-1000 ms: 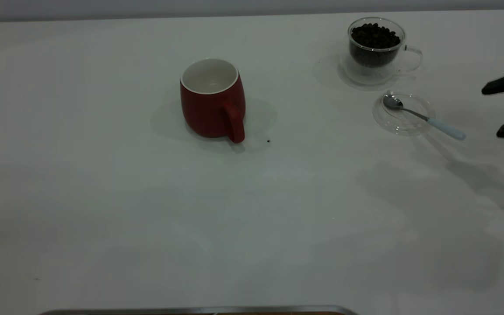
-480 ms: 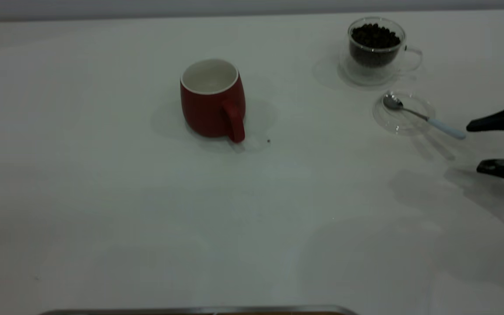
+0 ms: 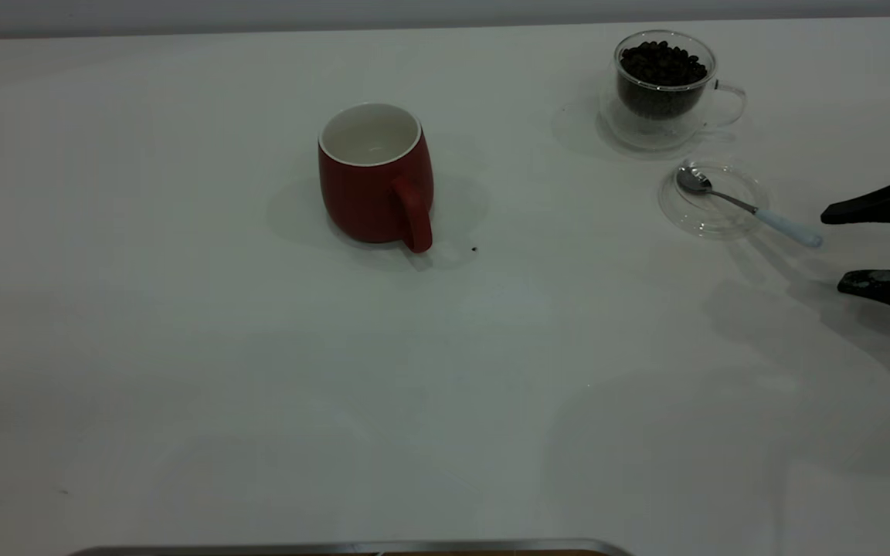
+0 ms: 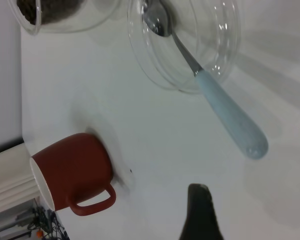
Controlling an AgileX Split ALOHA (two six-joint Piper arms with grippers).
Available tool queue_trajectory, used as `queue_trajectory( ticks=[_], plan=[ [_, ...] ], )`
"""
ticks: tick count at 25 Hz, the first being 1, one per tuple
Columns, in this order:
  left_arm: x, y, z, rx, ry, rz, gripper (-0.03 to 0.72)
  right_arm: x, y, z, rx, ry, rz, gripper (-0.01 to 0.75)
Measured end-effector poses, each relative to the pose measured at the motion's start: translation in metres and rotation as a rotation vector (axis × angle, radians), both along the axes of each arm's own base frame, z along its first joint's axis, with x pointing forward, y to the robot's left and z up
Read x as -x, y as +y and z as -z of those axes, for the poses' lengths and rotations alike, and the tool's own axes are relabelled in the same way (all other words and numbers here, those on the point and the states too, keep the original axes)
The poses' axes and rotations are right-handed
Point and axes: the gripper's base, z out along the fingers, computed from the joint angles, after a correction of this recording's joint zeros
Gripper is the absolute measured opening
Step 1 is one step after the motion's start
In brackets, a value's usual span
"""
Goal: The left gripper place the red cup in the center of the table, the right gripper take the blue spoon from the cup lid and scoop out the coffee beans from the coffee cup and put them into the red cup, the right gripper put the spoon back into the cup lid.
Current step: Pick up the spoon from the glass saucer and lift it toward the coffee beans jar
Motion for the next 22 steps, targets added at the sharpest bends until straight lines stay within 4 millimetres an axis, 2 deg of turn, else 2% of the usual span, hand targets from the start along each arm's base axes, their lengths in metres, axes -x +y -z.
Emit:
queue_trajectory(
  ticks=[5,12,16,22],
  plan=[
    [0.000,0.000,0.000,0.000,0.000,0.000,0.451,-0.003,-0.002,0.002,0.002,-0.002,0.003,0.592],
    [0.000,0.000,0.000,-0.001,0.000,0.001,0.451,-0.007,-0.001,0.016,-0.021,0.010,0.002,0.592],
    [0.000,0.000,0.000,-0.001,0.000,0.001,0.451,-0.016,0.005,0.021,-0.026,0.000,-0.025,0.592],
    [0.000,0.000,0.000,-0.001,0.000,0.001,0.451,-0.021,0.016,0.019,-0.060,-0.019,-0.053,0.592]
  ],
)
